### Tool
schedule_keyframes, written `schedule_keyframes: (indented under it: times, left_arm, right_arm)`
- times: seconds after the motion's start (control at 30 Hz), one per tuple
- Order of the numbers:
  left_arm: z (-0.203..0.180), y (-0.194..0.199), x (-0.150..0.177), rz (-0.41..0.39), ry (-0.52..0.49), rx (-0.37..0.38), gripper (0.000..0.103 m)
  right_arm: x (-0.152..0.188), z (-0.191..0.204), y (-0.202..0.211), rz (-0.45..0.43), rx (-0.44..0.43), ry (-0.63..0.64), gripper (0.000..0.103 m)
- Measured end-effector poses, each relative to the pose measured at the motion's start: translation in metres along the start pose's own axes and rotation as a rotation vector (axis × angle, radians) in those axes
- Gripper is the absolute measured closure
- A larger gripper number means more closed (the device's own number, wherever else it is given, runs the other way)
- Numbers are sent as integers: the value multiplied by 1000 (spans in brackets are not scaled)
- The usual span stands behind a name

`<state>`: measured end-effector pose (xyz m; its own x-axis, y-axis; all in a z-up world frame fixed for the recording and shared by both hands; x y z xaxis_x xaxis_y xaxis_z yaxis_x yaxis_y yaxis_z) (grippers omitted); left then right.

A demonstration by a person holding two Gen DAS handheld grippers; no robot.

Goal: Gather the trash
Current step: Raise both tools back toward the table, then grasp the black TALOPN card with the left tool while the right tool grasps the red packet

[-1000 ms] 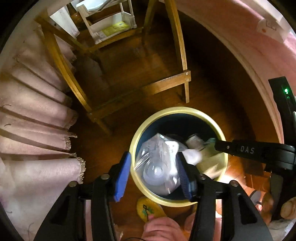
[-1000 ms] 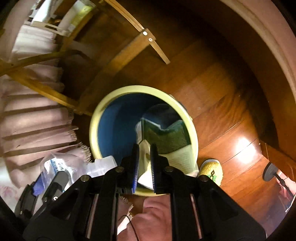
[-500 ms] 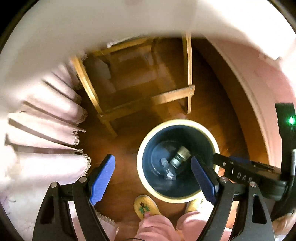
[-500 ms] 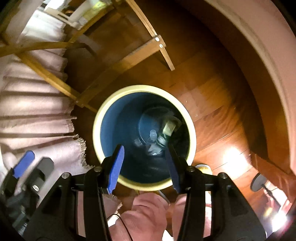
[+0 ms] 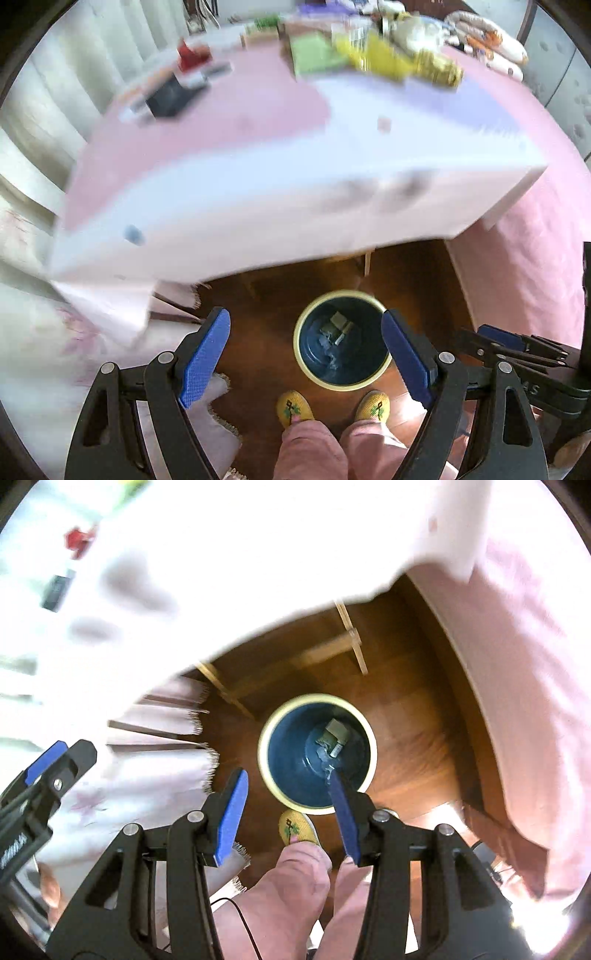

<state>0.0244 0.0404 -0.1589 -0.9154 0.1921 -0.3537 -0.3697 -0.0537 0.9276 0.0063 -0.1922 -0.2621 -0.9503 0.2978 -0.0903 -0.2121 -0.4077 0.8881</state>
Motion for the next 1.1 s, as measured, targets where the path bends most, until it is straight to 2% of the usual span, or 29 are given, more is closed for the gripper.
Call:
schedule_keyframes:
  times: [0.23,0.43,0.5,0.63,0.8,1.1]
  left_arm:
    - [31,96,-44,-101,46,-66,18]
    - [50,150,-74,-153,101,-140,18]
    - [53,161,-81,-165,124,-150,18]
    - [57,166,-92,-172,150,-157,18]
    - [61,167,-115,-183,133,-161,17]
    - [84,100,-175,-143,109,-116,17]
  right_arm:
    - [-33,54,101,-88,-61,162,60]
    - [-70,87,161,-203,-104,273,60]
    - [-75,95,168,-217,-128,286,60]
    - [-92,110,189,-249,-167,333,60]
    - [-108,126,189,-254,-184,363,60]
    - [-145,154,162,-262,-161,388,60]
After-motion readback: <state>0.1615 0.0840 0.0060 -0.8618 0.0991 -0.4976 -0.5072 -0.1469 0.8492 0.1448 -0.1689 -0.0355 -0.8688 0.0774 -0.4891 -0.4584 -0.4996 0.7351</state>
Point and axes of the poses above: each gripper's, at about its wrist camera, not at the fingertips, and y roughly against the way its jaws point, z to its left, x to its underside, the point moved 8 cm from there along -y, roughly the way its jaws point, and after that the axes turned 6 degrees about -x, right-handed, at the moved point
